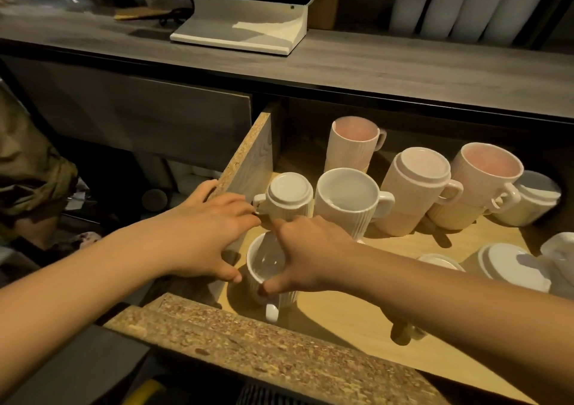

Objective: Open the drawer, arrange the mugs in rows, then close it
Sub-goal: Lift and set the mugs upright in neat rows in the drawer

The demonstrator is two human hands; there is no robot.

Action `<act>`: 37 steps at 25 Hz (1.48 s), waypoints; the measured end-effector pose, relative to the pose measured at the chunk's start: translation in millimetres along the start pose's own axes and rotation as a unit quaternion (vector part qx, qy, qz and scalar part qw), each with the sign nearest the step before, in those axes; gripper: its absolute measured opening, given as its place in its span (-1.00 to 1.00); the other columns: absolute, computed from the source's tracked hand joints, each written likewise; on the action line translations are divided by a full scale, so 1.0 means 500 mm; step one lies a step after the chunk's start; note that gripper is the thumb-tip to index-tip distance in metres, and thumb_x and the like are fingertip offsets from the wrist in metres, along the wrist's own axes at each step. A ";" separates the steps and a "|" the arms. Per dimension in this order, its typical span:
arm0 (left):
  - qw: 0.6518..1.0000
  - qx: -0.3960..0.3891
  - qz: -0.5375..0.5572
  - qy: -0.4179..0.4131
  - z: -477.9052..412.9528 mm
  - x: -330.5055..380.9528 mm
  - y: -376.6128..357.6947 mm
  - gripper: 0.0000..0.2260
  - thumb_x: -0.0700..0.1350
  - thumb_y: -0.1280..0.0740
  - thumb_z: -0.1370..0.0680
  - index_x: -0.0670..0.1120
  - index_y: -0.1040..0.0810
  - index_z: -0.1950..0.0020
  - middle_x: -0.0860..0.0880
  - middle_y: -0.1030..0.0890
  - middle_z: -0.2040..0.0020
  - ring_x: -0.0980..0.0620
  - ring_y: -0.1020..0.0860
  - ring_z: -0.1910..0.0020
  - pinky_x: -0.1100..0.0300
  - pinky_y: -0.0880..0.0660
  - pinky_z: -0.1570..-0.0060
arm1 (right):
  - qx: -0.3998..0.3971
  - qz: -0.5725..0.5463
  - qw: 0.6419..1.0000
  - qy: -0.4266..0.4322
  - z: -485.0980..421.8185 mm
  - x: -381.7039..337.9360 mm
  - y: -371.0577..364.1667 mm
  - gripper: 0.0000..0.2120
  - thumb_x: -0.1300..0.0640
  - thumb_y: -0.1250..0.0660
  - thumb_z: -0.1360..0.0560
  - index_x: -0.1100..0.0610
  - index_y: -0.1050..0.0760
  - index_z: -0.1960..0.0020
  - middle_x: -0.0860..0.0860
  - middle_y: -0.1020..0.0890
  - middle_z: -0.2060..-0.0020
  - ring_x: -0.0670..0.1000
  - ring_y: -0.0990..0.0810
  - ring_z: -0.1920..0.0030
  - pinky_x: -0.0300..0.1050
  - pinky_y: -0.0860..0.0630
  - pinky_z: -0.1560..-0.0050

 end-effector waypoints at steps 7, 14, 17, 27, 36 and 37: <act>0.999 0.001 -0.044 0.006 -0.001 -0.003 -0.015 -0.32 0.23 -0.30 -0.44 0.02 -0.16 -0.47 0.01 -0.08 -0.53 0.02 0.12 -0.52 -0.08 0.30 -0.42 | -0.004 0.053 0.999 0.003 -0.023 -0.031 -0.032 -0.33 -0.35 -0.35 -0.30 0.16 -0.41 -0.13 0.06 -0.52 0.12 0.07 -0.46 0.20 -0.10 -0.36 0.31; 1.000 0.002 -0.022 -0.005 0.000 0.007 -0.005 -0.36 0.23 -0.26 -0.48 0.02 -0.18 -0.47 0.03 -0.19 -0.50 0.04 -0.01 -0.51 -0.05 0.27 -0.44 | -0.002 0.003 1.000 0.028 0.042 -0.006 0.028 -0.55 -0.18 -0.28 -0.47 0.05 -0.42 -0.25 0.01 -0.60 -0.10 0.01 -0.57 0.00 -0.07 -0.57 0.02; 1.000 0.014 0.021 -0.018 -0.002 0.020 0.012 -0.38 0.25 -0.22 -0.49 0.04 -0.17 -0.48 0.06 -0.21 -0.49 0.08 -0.07 -0.49 0.00 0.23 -0.45 | 0.063 -0.014 0.997 0.035 0.079 0.009 0.101 -0.70 -0.05 -0.26 -0.52 -0.04 -0.45 -0.24 -0.07 -0.61 -0.07 -0.09 -0.55 0.01 -0.22 -0.48 0.02; 0.996 0.062 0.055 0.043 -0.087 0.046 0.073 -0.34 0.31 -0.14 -0.49 -0.01 -0.17 -0.48 -0.05 -0.31 -0.46 -0.09 -0.30 -0.40 -0.05 -0.21 -0.37 | -0.031 0.097 0.995 0.000 0.038 0.143 0.157 -0.16 0.08 -0.45 -0.40 -0.16 -0.02 -0.49 -0.08 -0.17 -0.49 0.04 -0.19 -0.47 0.00 -0.37 -0.33; 0.945 0.074 0.319 -0.013 -0.119 0.079 0.048 -0.25 0.21 -0.30 -0.47 0.06 0.01 -0.52 0.03 -0.13 -0.54 -0.01 -0.20 -0.47 -0.02 -0.26 -0.40 | -0.068 0.121 0.990 0.016 -0.006 0.169 0.132 -0.18 0.05 -0.50 -0.35 -0.10 -0.12 -0.47 0.00 -0.36 -0.37 0.08 -0.38 -0.33 0.00 -0.49 -0.24; 0.942 0.084 0.325 -0.012 -0.120 0.078 0.046 -0.25 0.20 -0.32 -0.46 0.05 -0.01 -0.51 0.03 -0.14 -0.53 -0.01 -0.20 -0.46 -0.02 -0.26 -0.39 | -0.067 0.117 0.991 0.016 -0.007 0.168 0.131 -0.19 0.05 -0.50 -0.35 -0.09 -0.12 -0.46 0.00 -0.38 -0.36 0.08 -0.40 -0.32 -0.01 -0.49 -0.22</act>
Point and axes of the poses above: each hand's wrist, its own z-axis away from the middle knuckle, its own y-axis out of the back of the hand, x = y × z, the point moved 5 cm from there along -z, towards the middle knuckle
